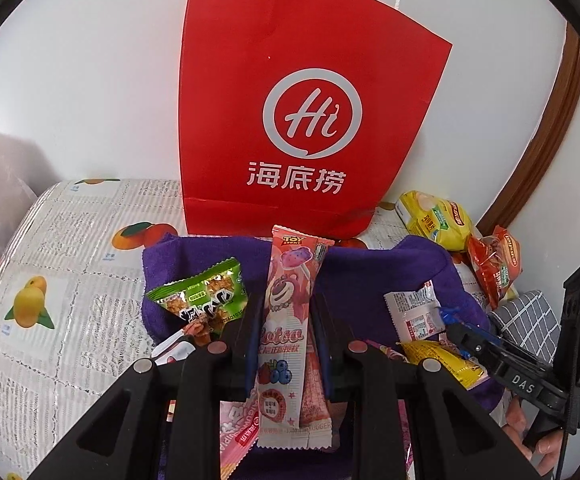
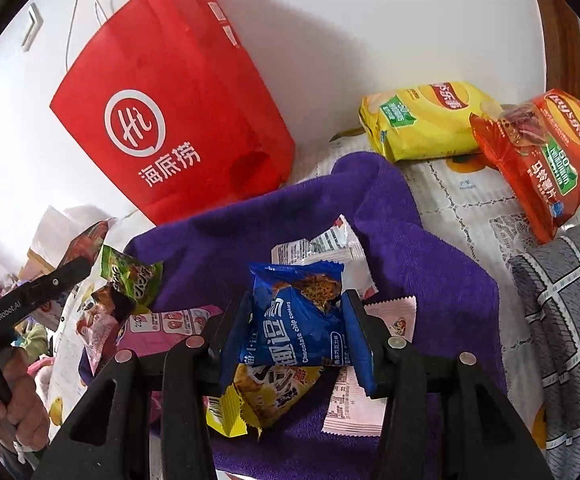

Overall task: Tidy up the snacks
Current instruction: 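Lower the blue packet onto the towel and open right tool, then lower the pink stick packet onto the towel and open left tool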

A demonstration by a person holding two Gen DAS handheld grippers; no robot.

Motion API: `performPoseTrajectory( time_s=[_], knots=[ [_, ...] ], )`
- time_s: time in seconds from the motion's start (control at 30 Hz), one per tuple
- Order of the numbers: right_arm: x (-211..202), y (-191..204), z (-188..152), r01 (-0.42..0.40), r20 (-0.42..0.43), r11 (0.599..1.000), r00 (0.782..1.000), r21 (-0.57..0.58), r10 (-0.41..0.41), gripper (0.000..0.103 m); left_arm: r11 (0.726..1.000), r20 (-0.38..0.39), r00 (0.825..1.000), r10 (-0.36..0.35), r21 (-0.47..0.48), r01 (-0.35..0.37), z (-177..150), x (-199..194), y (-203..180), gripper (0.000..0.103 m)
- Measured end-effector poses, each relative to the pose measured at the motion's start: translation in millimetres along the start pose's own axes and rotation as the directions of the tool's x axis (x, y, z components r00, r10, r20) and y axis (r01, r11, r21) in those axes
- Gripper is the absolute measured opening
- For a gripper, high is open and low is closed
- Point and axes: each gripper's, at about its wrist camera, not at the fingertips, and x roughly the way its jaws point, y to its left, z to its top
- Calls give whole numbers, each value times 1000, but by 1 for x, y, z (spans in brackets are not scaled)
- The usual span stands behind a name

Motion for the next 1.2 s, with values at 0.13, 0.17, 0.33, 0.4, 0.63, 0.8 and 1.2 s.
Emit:
performPoseTrajectory(
  time_s=[0.13, 0.17, 0.33, 0.4, 0.63, 0.8, 1.2],
  knots=[
    [0, -5, 0, -11, -2, 1000, 1000, 29, 11, 49, 1000, -17, 1000, -1, 14, 1, 0, 4, -1, 23],
    [-2, -5, 0, -14, 5, 999, 1000, 35, 13, 52, 1000, -17, 1000, 4, 12, -4, 0, 4, -1, 23],
    [-13, -7, 2, -31, 39, 998, 999, 51, 29, 58, 1000, -37, 999, 20, 5, -19, -2, 8, 1, 23],
    [-15, -7, 3, -45, 46, 997, 998, 58, 42, 58, 1000, -51, 998, 21, 0, -21, -2, 11, 3, 23],
    [-16, -8, 2, -32, 50, 998, 998, 58, 29, 58, 999, -120, 993, 3, -36, -7, -5, 25, 10, 23],
    [-18, -4, 1, -26, 55, 999, 998, 40, 24, 58, 1000, -163, 987, -9, -22, 5, -10, 35, 5, 23],
    [-18, 5, -1, 16, 66, 1000, 998, -14, -15, 58, 1000, -200, 980, -8, -7, 7, -15, 41, 0, 25]
  ],
)
